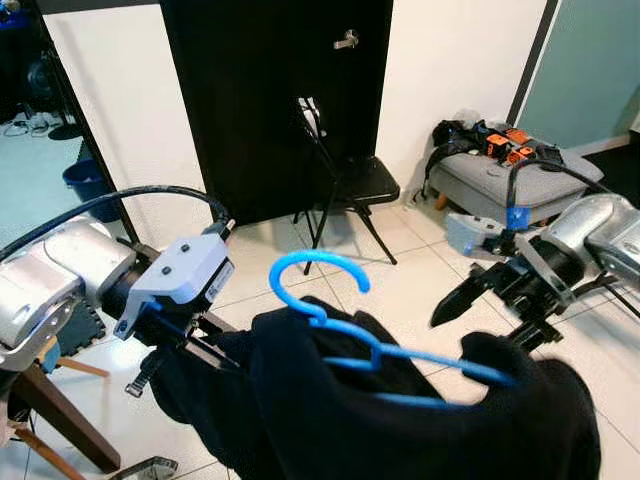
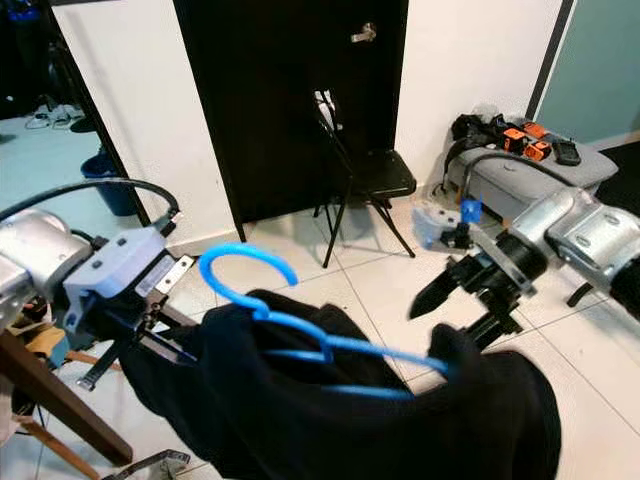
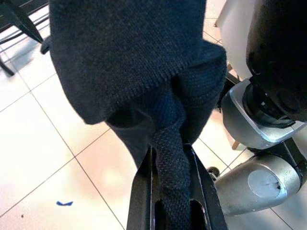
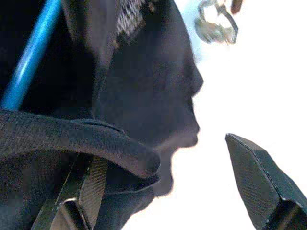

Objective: Hang hanger

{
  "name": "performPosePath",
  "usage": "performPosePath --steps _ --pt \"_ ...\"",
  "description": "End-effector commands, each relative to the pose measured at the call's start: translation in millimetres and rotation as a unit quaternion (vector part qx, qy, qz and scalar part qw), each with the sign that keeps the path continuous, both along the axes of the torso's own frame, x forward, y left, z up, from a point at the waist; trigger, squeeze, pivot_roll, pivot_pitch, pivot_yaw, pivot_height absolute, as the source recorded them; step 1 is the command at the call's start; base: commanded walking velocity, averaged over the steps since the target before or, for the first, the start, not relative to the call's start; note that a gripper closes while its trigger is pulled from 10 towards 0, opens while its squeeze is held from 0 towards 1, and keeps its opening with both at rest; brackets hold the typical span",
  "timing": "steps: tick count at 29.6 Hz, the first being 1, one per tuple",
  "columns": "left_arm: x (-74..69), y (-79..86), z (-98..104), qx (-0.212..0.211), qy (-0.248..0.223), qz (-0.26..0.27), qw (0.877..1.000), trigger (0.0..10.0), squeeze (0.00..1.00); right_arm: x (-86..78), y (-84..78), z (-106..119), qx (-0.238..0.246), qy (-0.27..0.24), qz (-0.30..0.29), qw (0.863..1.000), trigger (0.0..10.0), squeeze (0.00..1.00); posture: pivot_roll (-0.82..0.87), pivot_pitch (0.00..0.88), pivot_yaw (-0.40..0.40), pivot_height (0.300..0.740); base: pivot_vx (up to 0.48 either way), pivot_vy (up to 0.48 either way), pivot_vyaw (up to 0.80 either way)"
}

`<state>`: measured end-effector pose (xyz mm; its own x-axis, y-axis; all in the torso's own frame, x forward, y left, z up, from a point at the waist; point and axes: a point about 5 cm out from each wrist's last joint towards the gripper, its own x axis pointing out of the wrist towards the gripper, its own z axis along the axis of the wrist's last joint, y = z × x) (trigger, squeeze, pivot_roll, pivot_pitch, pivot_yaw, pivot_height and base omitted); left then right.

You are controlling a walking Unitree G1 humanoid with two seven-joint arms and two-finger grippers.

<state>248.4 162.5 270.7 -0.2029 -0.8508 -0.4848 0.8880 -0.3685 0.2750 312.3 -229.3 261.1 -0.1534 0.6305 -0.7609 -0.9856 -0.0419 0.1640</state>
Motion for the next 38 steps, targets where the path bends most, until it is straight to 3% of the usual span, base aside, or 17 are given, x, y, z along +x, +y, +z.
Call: performPosePath --steps 1,3,6,9,18,19,20,22,23,27,28,30,31,35,36,37,38 --pt "-1.6 0.3 7.8 -0.018 -0.013 -0.005 1.000 10.0 0.00 5.4 1.3 12.7 0.010 -0.019 -0.010 1.000 10.0 0.00 -0.10 0.000 -0.004 0.740 0.000 0.000 0.00" --pt "-2.6 1.7 7.8 -0.018 -0.013 -0.005 1.000 10.0 0.00 9.6 9.6 40.7 0.101 -0.020 -0.045 0.994 10.0 0.00 -0.10 0.000 -0.006 0.740 0.000 0.000 0.00" --pt "-2.6 1.4 7.2 -0.019 -0.012 -0.005 1.000 10.0 0.00 12.1 7.4 49.6 0.091 -0.049 -0.037 0.994 10.0 0.00 -0.10 0.000 -0.006 0.740 0.000 0.000 0.00" --pt "-1.9 0.7 6.0 -0.020 -0.012 -0.005 1.000 10.0 0.00 13.9 13.5 68.3 0.162 -0.043 -0.053 0.984 10.0 0.00 -0.10 0.000 -0.003 0.740 0.000 0.000 0.00" --pt "-3.2 -1.4 3.4 -0.022 -0.006 -0.008 1.000 10.0 0.00 20.0 11.2 64.7 0.110 -0.095 -0.023 0.989 10.0 0.00 -0.09 0.000 0.000 0.740 0.000 0.000 0.00" --pt "-2.9 -1.3 2.9 -0.022 -0.006 -0.007 1.000 10.0 0.00 19.9 17.7 78.6 0.167 -0.088 -0.033 0.982 10.0 0.00 -0.09 0.000 0.005 0.740 0.000 0.000 0.00" --pt "-2.9 -1.3 2.9 -0.022 -0.006 -0.007 1.000 10.0 0.00 19.9 17.7 78.6 0.167 -0.088 -0.033 0.982 10.0 0.00 -0.09 0.000 0.005 0.740 0.000 0.000 0.00" --pt "-3.9 -1.4 2.2 -0.022 -0.001 -0.010 1.000 10.0 0.00 18.6 14.6 67.7 0.094 -0.108 -0.003 0.990 10.0 0.00 -0.11 0.000 0.008 0.740 0.000 0.000 0.00" --pt "-3.6 -1.3 1.4 -0.021 -0.002 -0.011 1.000 10.0 0.00 20.6 20.1 80.3 0.135 -0.109 -0.015 0.985 10.0 0.00 -0.11 0.000 0.013 0.740 0.000 0.000 0.00" --pt "-2.8 -2.6 1.5 -0.027 -0.002 -0.011 1.000 10.0 0.00 22.9 20.0 77.9 0.089 -0.152 0.020 0.984 10.0 0.00 -0.11 0.000 0.009 0.740 0.000 0.000 0.00" --pt "-1.3 -4.1 1.2 -0.030 -0.006 -0.010 0.999 10.0 0.00 23.6 28.5 103.5 0.199 -0.134 -0.014 0.971 10.0 0.00 -0.11 0.000 0.001 0.740 0.000 0.000 0.00" --pt "-0.9 -5.6 1.1 -0.034 -0.006 -0.010 0.999 10.0 0.00 28.7 26.4 99.6 0.157 -0.176 0.002 0.972 10.0 0.00 -0.12 0.000 0.005 0.740 0.000 0.000 0.00" --pt "-0.7 -6.6 -0.2 -0.035 -0.007 -0.010 0.999 10.0 0.00 26.4 33.3 128.4 0.292 -0.141 -0.030 0.946 10.0 0.00 -0.12 0.000 0.002 0.740 0.000 0.000 0.00" --pt "-0.8 -6.7 -0.3 -0.037 -0.005 -0.009 0.999 10.0 0.00 25.7 35.1 126.6 0.270 -0.155 -0.014 0.950 10.0 0.00 -0.11 0.000 0.007 0.740 0.000 0.000 0.00" --pt "-0.8 -6.3 -0.1 -0.036 -0.006 -0.009 0.999 10.0 0.00 31.9 29.8 122.3 0.185 -0.230 0.005 0.955 10.0 0.00 -0.11 0.000 0.006 0.740 0.000 0.000 0.00" --pt "-0.7 -5.4 -0.3 -0.033 -0.008 -0.008 0.999 10.0 0.00 25.1 35.3 149.7 0.307 -0.190 -0.017 0.932 10.0 0.00 -0.12 0.000 0.005 0.740 0.000 0.000 0.00" --pt "-0.8 -4.5 1.2 -0.034 -0.008 -0.007 0.999 10.0 0.00 33.0 30.8 137.6 0.187 -0.260 -0.002 0.947 10.0 0.00 -0.12 0.000 -0.004 0.740 0.000 0.000 0.00"
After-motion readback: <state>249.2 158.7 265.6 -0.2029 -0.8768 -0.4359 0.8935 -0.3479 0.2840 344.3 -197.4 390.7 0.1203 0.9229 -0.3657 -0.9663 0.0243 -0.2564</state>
